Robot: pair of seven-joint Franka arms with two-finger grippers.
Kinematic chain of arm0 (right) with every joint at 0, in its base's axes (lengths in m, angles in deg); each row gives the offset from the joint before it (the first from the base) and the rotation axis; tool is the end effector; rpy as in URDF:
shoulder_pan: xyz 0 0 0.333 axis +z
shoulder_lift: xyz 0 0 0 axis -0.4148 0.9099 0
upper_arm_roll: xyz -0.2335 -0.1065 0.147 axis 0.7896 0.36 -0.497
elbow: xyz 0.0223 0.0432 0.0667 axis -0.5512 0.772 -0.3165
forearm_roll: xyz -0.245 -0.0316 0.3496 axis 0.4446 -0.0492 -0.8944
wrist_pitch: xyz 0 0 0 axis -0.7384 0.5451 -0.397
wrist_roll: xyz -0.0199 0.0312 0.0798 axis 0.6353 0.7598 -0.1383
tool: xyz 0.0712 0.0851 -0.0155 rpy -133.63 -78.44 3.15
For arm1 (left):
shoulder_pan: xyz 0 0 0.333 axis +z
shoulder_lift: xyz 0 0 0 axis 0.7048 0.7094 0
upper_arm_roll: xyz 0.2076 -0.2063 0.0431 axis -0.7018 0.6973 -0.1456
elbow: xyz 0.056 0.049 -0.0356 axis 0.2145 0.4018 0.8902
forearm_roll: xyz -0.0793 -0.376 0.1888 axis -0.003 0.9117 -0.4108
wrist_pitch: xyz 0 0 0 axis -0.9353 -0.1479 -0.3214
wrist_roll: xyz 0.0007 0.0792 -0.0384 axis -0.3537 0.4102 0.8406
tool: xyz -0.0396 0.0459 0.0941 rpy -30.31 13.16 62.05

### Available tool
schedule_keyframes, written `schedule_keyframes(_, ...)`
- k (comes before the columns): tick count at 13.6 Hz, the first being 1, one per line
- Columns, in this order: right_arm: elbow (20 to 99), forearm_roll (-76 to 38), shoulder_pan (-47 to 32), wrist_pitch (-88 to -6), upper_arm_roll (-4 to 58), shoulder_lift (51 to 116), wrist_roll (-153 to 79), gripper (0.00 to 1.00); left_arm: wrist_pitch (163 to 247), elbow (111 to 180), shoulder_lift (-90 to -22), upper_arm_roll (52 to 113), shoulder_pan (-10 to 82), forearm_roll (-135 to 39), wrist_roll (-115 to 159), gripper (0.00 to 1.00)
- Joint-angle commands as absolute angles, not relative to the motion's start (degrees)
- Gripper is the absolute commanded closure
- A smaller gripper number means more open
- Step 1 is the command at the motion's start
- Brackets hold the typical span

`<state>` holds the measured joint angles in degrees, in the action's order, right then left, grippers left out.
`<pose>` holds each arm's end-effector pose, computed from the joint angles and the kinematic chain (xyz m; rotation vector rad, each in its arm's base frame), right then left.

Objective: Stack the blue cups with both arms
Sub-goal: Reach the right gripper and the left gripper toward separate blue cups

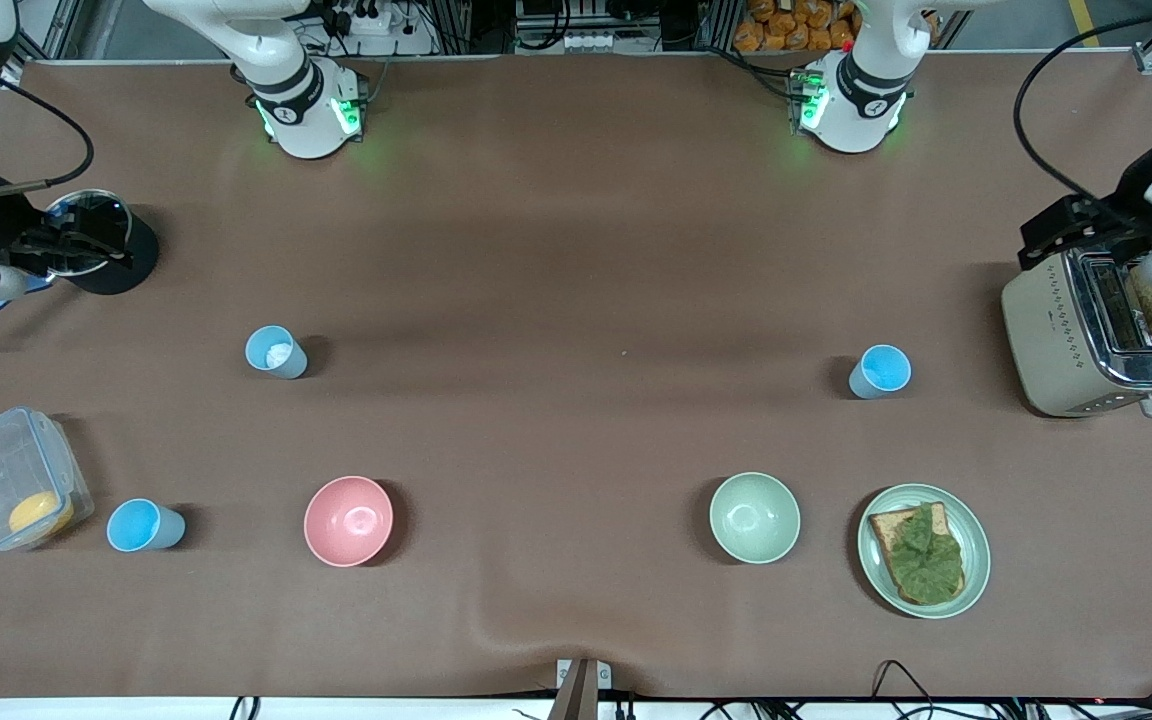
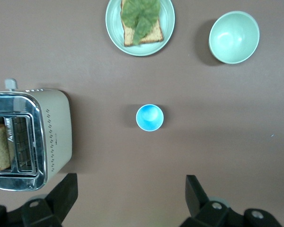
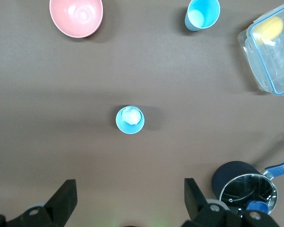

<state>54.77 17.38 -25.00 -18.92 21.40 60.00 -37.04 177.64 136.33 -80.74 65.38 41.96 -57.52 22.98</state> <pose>0.5811 -0.0049 0.5647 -3.1264 -0.1224 0.1698 0.5915 -0.0411 0.5842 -3.1270 -0.0454 0.0561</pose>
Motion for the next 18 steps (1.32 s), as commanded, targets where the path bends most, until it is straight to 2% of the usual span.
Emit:
schedule_keyframes(1,56.0,18.1,-25.7,-19.4,21.0,59.0,-37.2,0.00,179.7,139.1,-78.6,65.8,42.7,-58.1,22.5,0.00)
schedule_keyframes(6,56.5,16.7,-25.8,-19.5,21.1,59.2,-37.2,0.00,188.4,151.7,-79.0,65.9,42.9,-57.9,22.2,0.00)
schedule_keyframes(8,57.6,16.7,-25.9,-21.2,21.2,59.5,-37.2,0.00,197.4,159.3,-79.6,65.8,43.9,-57.3,22.1,0.00)
schedule_keyframes(11,66.0,16.7,-25.7,-29.8,21.1,59.2,-37.2,0.00,207.4,165.5,-78.0,65.9,46.1,-57.4,22.7,0.00)
schedule_keyframes(15,73.5,16.9,-25.3,-39.1,21.1,61.1,-37.2,0.00,214.6,167.1,-72.0,66.0,46.4,-57.3,22.7,0.00)
schedule_keyframes(18,80.8,16.9,-25.4,-52.2,21.0,63.8,-37.2,0.00,218.2,167.2,-67.8,66.0,46.1,-57.3,22.7,0.00)
